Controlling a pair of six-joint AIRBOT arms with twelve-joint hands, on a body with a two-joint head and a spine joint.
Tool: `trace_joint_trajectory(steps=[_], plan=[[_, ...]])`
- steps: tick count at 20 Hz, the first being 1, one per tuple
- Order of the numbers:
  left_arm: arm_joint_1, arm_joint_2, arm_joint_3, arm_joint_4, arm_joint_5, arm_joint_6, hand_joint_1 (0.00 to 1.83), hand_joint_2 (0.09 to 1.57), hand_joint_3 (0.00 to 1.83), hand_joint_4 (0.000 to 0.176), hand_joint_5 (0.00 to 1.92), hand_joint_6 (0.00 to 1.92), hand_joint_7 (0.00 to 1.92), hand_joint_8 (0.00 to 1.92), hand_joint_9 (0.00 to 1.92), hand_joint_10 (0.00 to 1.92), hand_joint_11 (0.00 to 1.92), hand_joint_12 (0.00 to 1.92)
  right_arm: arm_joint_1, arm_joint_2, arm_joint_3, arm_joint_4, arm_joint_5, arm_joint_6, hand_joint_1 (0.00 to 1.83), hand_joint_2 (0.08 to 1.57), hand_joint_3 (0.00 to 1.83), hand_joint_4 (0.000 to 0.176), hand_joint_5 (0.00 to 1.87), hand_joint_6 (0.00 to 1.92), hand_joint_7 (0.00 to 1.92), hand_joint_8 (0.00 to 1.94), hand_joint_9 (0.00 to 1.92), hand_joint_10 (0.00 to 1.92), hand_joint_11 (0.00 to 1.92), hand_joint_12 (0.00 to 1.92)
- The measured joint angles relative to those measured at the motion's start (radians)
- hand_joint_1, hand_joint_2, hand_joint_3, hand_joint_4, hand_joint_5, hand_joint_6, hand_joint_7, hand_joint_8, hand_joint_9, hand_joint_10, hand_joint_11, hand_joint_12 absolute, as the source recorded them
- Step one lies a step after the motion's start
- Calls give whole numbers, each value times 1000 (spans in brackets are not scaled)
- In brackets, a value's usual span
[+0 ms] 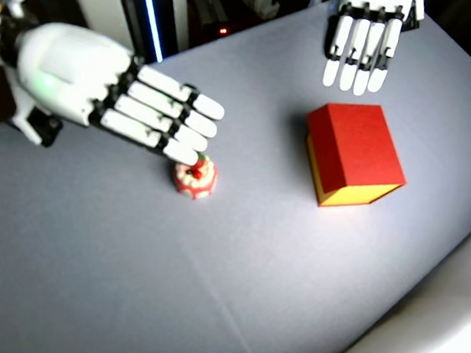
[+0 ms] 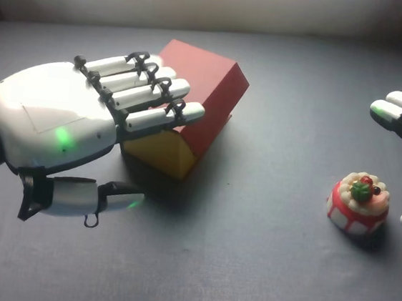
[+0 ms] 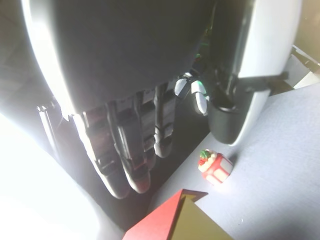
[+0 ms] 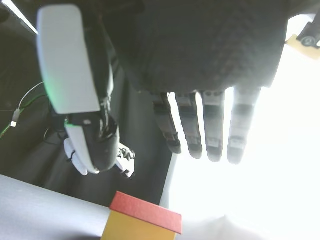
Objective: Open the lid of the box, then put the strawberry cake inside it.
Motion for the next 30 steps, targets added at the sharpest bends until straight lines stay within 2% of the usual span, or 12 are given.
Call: trace_joint_trajectory(steps=[2, 3, 6, 9, 10, 11, 12, 16, 20, 24, 27, 30], plan=[[-2, -1, 2, -2, 1, 0, 356, 1234, 12, 29, 0, 0, 0, 0, 0, 0, 0, 0, 0, 0, 0, 4, 0, 0, 539, 1245, 29, 0, 0, 0, 0, 0, 0, 0, 0, 0], [-2, -5, 6, -3, 2, 0, 365, 1228, 7, 30, 0, 0, 0, 0, 0, 0, 0, 0, 0, -1, 0, 9, -2, 0, 546, 1245, 25, 0, 0, 0, 0, 0, 0, 0, 0, 0], [-26, -27, 26, -17, 16, -1, 452, 1197, 0, 65, 0, 0, 0, 0, 0, 0, 0, 0, 0, -10, 2, 19, -5, -1, 551, 1233, 12, 0, 0, 0, 0, 0, 0, 0, 0, 0], [-47, -68, 57, -43, 26, 0, 579, 1172, 0, 133, 0, 0, 0, 0, 0, 0, 0, 0, 0, -11, 2, 23, -4, -1, 526, 1239, 10, 0, 0, 0, 0, 0, 0, 0, 0, 0], [-48, -86, 68, -56, 33, 0, 620, 1162, 0, 142, 0, 0, 0, 0, 0, 0, 0, 0, 0, -11, 2, 26, -4, -1, 537, 1236, 7, 0, 0, 0, 0, 0, 0, 0, 0, 0], [-55, -108, 85, -63, 55, 0, 648, 1163, 0, 137, 0, 0, 0, 0, 0, 0, 0, 0, 0, -11, 2, 30, -3, -1, 543, 1243, 10, 0, 0, 0, 0, 0, 0, 0, 0, 0], [-64, -132, 101, -90, 77, 8, 725, 1160, 0, 145, 0, 0, 0, 0, 0, 0, 0, 0, 0, -12, 5, 34, -3, -1, 573, 1251, 10, 0, 0, 0, 0, 0, 0, 0, 0, 0], [-91, -170, 129, -167, 96, 77, 762, 1168, 0, 163, 0, 0, 0, 0, 0, 0, 0, 0, -1, -21, 9, 42, -4, -2, 593, 1267, 10, 0, 0, 0, 0, 0, 0, 0, 0, 0], [-106, -224, 172, -210, 137, 81, 819, 1154, 0, 155, 0, 0, 0, 0, 0, 0, 0, 0, -5, -27, 12, 47, -3, -2, 618, 1267, 6, 0, 0, 0, 0, 0, 0, 0, 0, 0], [-124, -257, 201, -259, 150, 101, 966, 1096, 0, 118, 10, 4, 0, 0, 0, 0, 0, 0, -8, -29, 14, 49, -3, -1, 652, 1266, 3, 0, 0, 0, 0, 0, 0, 0, 0, 0], [-128, -285, 219, -286, 157, 104, 898, 1076, 0, 120, 17, 6, 0, 0, 0, 0, 0, 0, -13, -32, 14, 53, 0, -1, 670, 1267, 2, 0, 0, 0, 0, 0, 0, 0, 0, 0], [-133, -299, 222, -315, 153, 105, 863, 1093, 0, 91, 41, 14, 0, 0, 0, 0, 0, 0, -15, -34, 14, 63, -3, -1, 652, 1266, 1, 0, 0, 0, 0, 0, 0, 0, 0, 0]])
